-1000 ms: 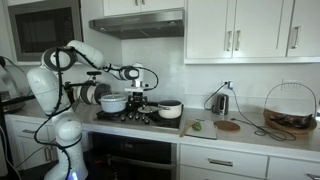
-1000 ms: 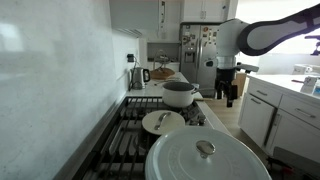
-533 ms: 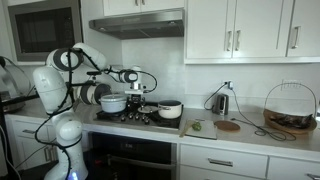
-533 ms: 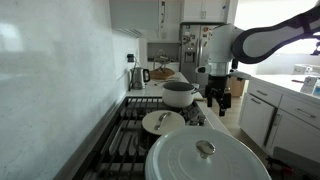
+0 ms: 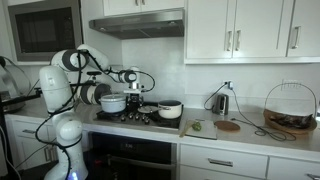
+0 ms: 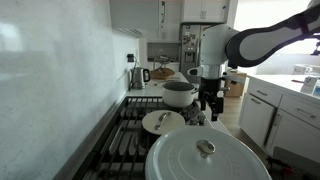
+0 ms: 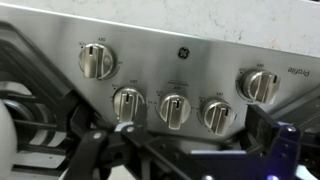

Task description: Switch on the stove

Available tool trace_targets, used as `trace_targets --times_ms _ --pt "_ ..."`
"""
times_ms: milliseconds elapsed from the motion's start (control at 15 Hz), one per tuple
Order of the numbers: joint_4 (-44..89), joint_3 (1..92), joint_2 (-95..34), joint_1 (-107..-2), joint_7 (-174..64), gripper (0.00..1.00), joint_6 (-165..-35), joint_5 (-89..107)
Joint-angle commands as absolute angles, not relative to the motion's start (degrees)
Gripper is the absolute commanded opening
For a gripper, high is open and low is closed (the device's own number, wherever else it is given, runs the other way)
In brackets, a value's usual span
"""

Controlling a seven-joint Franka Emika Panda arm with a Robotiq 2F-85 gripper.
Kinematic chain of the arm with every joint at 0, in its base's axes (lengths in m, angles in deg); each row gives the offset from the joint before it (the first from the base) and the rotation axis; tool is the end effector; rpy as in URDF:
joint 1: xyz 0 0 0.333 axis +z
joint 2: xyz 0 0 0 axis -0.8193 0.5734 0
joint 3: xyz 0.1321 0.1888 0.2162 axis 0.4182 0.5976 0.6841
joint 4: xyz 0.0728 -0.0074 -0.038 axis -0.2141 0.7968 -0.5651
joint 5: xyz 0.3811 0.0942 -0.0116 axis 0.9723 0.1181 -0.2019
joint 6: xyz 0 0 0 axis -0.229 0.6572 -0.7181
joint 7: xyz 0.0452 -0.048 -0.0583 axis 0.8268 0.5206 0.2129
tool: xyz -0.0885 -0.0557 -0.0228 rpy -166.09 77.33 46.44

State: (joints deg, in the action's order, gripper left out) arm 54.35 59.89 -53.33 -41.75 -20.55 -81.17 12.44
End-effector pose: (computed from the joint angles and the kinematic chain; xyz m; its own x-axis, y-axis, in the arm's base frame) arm 0.4688 0.1951 0.4375 0.6163 0.7865 -0.0392 0.7868 -0.6171 -0.0112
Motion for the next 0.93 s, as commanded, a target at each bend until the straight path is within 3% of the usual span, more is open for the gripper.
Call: trace_targets --times_ms 0,867 --pt "52.61 61.24 -52.44 -41.85 -27.00 1.00 -81.10 11.29" --pt "54.99 64.71 -48.11 -40.76 -35.99 1.00 -86.30 10.38"
